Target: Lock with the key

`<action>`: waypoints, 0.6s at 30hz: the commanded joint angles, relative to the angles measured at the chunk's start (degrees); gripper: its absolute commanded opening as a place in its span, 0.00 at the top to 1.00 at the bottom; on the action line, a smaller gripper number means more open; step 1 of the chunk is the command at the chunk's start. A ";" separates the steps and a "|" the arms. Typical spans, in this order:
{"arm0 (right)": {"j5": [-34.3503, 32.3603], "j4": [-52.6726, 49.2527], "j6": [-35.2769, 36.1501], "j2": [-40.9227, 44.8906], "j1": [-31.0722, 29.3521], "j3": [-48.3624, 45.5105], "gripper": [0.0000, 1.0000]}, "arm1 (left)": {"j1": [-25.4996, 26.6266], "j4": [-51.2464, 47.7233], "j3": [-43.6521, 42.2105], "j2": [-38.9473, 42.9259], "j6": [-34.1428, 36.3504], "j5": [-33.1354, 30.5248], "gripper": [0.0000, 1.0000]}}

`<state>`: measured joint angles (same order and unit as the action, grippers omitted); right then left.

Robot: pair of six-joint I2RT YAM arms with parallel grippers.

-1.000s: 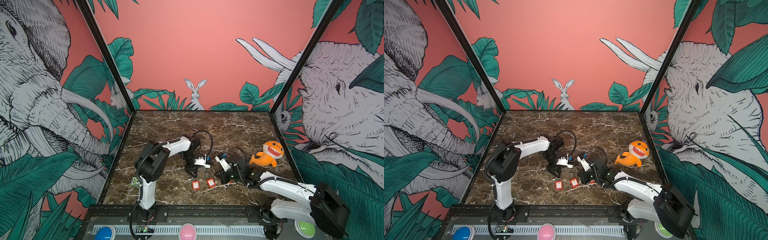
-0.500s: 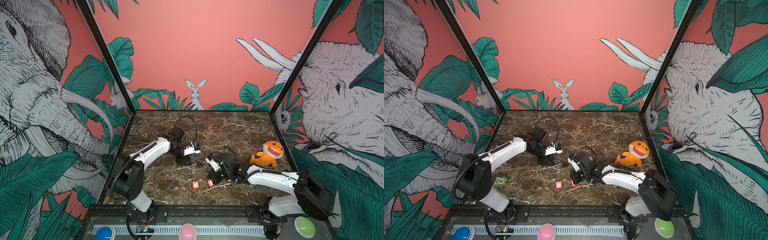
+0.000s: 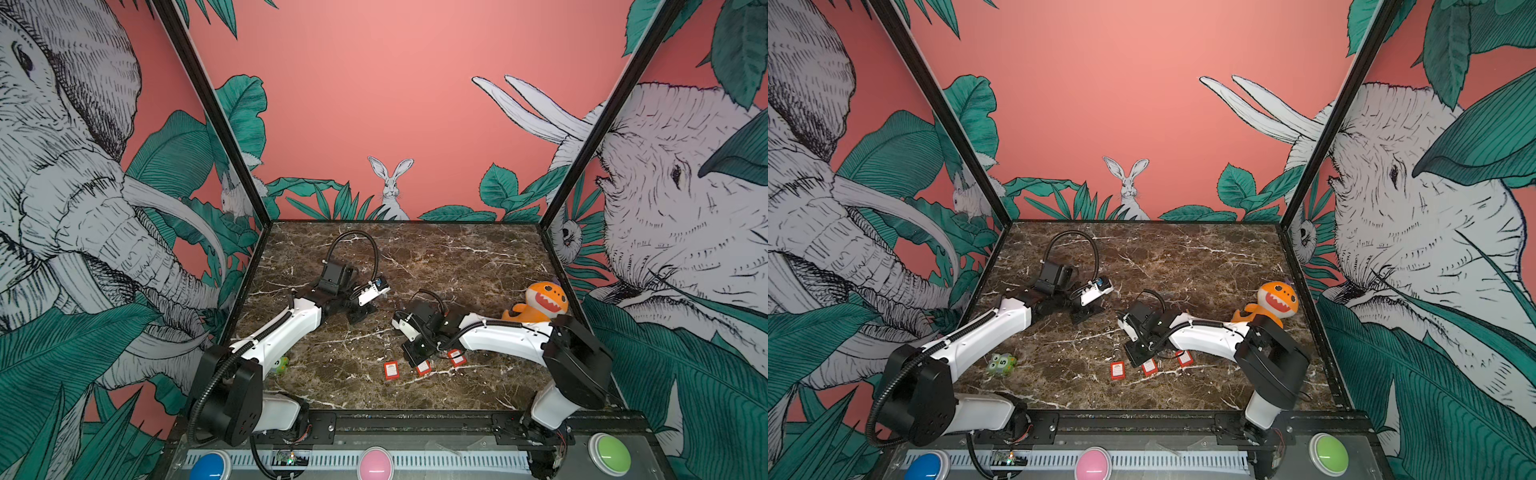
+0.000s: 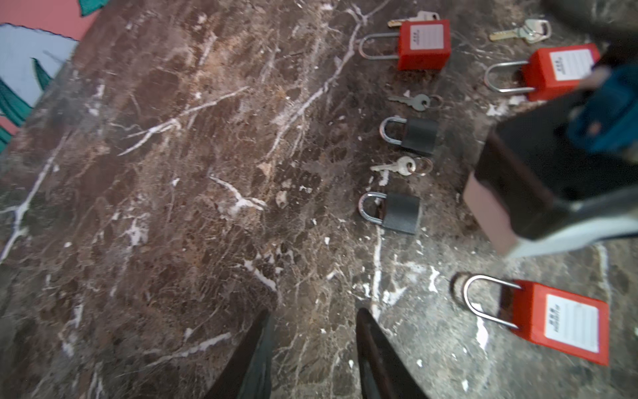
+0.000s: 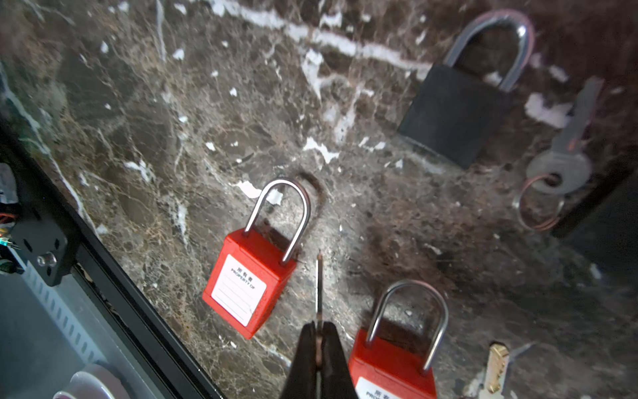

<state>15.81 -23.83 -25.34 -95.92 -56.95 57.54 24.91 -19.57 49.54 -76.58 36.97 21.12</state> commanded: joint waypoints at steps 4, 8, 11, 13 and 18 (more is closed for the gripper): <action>1.27 -6.04 -2.12 -3.15 -1.21 2.83 1.00 | -0.47 6.56 -3.02 2.33 -2.78 -1.46 0.58; 1.66 -7.15 -1.68 -5.14 -1.94 4.52 1.00 | -0.46 7.24 -3.14 2.30 -3.39 -1.36 0.58; 2.13 -7.50 -0.82 -5.84 -1.94 5.31 0.97 | -0.46 7.62 -3.43 2.55 -3.48 -1.61 0.58; 2.16 -8.38 0.29 -6.17 -2.02 6.16 0.89 | -0.39 7.96 -3.82 2.94 -3.60 -2.00 0.58; 1.30 -11.70 3.84 -6.43 -2.05 8.73 0.75 | -0.64 10.98 -5.54 4.37 -4.78 -2.81 0.57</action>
<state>17.56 -32.40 -24.05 -101.93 -58.57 64.51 24.69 -11.20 45.43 -74.54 33.47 18.79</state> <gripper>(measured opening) 0.239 0.427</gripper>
